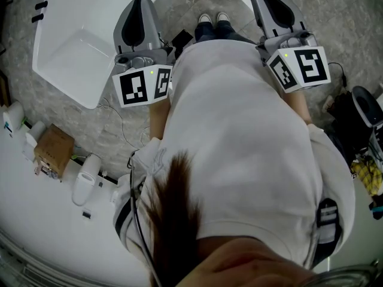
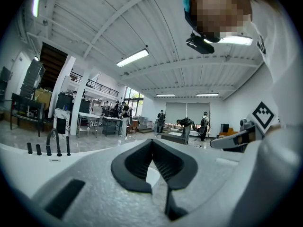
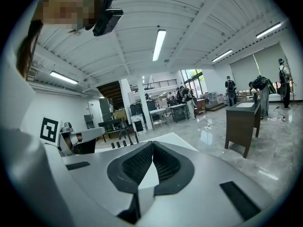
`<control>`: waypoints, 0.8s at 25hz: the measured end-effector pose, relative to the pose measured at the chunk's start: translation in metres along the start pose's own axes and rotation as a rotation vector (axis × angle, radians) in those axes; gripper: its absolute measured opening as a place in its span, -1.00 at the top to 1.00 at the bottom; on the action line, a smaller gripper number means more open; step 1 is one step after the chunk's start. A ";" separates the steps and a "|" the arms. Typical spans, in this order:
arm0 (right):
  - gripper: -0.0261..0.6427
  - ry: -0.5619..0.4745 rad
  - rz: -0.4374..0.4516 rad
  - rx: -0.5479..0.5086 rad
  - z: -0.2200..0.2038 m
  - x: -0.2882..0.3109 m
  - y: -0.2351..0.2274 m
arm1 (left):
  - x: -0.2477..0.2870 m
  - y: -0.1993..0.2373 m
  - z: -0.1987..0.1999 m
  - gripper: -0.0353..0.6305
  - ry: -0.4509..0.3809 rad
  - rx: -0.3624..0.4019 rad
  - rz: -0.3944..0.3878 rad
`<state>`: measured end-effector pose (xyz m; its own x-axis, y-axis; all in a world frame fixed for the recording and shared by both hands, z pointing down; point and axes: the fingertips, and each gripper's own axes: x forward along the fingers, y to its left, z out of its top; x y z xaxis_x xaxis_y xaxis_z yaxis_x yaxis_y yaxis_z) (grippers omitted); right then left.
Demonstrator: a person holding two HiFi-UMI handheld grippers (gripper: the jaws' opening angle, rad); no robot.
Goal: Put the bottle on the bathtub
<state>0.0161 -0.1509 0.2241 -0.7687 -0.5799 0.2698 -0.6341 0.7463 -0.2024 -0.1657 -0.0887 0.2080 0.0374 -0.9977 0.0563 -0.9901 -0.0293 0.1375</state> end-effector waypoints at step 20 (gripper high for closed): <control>0.88 0.006 0.013 -0.030 0.001 0.001 0.004 | 0.000 0.001 -0.002 0.85 0.004 -0.002 0.007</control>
<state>0.0128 -0.1485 0.2229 -0.7761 -0.5684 0.2730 -0.6214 0.7630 -0.1778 -0.1665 -0.0888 0.2105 0.0308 -0.9976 0.0616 -0.9900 -0.0220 0.1390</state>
